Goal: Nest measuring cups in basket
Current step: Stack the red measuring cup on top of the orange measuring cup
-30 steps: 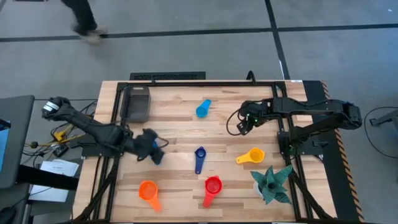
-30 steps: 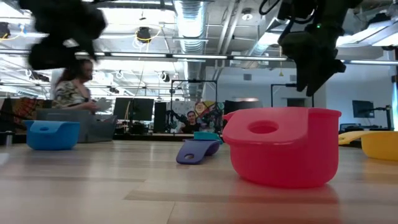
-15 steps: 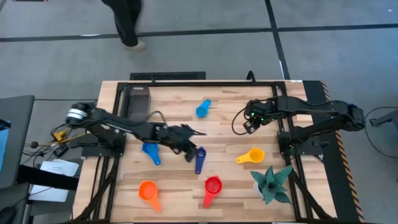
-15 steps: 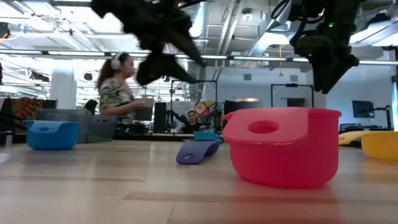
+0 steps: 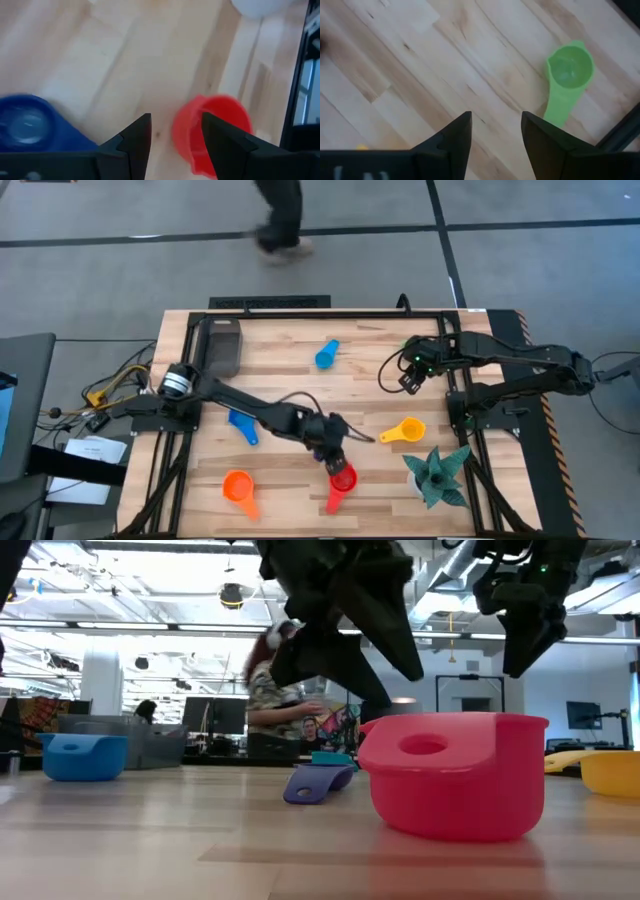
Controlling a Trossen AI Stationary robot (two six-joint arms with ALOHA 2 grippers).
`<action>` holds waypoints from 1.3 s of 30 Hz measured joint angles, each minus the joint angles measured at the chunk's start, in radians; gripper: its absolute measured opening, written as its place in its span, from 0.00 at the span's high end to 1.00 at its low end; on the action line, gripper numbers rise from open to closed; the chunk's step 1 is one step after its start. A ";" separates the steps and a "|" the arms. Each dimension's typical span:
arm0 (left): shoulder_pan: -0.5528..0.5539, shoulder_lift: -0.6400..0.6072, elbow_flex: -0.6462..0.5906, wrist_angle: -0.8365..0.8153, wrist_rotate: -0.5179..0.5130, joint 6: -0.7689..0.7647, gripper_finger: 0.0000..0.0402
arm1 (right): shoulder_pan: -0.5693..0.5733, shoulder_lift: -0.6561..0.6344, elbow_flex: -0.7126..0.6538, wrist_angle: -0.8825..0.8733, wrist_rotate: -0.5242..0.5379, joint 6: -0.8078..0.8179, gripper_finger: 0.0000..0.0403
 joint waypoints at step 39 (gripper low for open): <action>-0.026 0.010 0.002 -0.108 0.029 -0.253 0.99 | 0.028 0.002 0.000 0.045 0.021 -0.055 0.61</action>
